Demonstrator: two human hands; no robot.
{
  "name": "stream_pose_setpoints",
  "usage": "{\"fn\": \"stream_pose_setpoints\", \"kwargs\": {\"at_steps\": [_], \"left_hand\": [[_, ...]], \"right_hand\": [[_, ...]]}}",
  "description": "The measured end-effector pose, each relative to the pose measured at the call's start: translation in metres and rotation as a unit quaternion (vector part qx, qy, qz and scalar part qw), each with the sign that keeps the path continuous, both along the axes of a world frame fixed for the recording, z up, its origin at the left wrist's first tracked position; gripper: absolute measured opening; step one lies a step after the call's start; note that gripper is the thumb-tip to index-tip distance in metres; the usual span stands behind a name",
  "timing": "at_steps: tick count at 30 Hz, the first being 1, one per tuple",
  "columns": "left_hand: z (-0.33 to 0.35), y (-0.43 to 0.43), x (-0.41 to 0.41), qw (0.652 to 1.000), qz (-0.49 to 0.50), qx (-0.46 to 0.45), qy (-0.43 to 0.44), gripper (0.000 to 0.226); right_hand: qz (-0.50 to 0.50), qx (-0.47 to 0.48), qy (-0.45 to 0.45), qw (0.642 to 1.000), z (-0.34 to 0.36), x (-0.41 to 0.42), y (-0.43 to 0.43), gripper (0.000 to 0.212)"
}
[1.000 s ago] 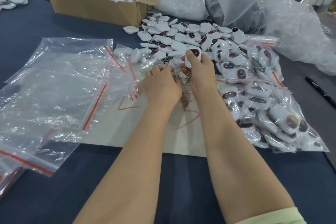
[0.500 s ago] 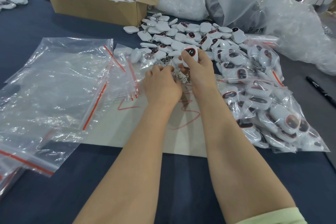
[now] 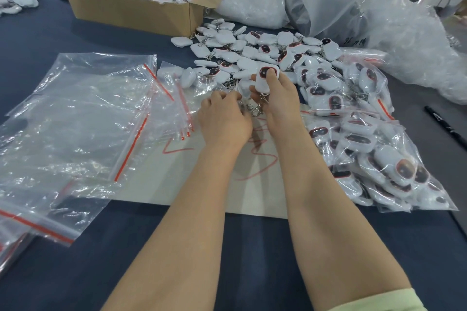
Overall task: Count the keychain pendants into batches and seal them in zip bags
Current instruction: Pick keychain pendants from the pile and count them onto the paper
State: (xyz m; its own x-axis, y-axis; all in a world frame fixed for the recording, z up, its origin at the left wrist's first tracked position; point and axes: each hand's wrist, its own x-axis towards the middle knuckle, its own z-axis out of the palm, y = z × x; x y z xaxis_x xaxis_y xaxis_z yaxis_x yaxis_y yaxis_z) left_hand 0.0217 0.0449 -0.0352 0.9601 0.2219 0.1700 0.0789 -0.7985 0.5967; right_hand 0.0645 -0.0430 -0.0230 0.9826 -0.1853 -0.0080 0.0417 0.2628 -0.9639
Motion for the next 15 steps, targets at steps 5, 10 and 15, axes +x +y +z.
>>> {"fn": "stream_pose_setpoints", "kwargs": {"at_steps": [5,10,15], "left_hand": [[0.0003,0.0004,0.0002,1.0,0.0,0.001,0.002,0.036],[0.0005,0.0005,0.0004,1.0,-0.001,0.003,0.003,0.036],[0.0002,0.0002,0.0003,1.0,-0.002,0.003,0.003,0.037]], "right_hand": [[0.012,-0.008,-0.015,1.0,-0.0004,-0.0005,-0.0008,0.018],[-0.006,0.017,0.009,1.0,0.0005,0.0011,-0.0002,0.017],[-0.012,0.025,0.017,0.999,0.0002,0.0031,0.0001,0.008]]}}
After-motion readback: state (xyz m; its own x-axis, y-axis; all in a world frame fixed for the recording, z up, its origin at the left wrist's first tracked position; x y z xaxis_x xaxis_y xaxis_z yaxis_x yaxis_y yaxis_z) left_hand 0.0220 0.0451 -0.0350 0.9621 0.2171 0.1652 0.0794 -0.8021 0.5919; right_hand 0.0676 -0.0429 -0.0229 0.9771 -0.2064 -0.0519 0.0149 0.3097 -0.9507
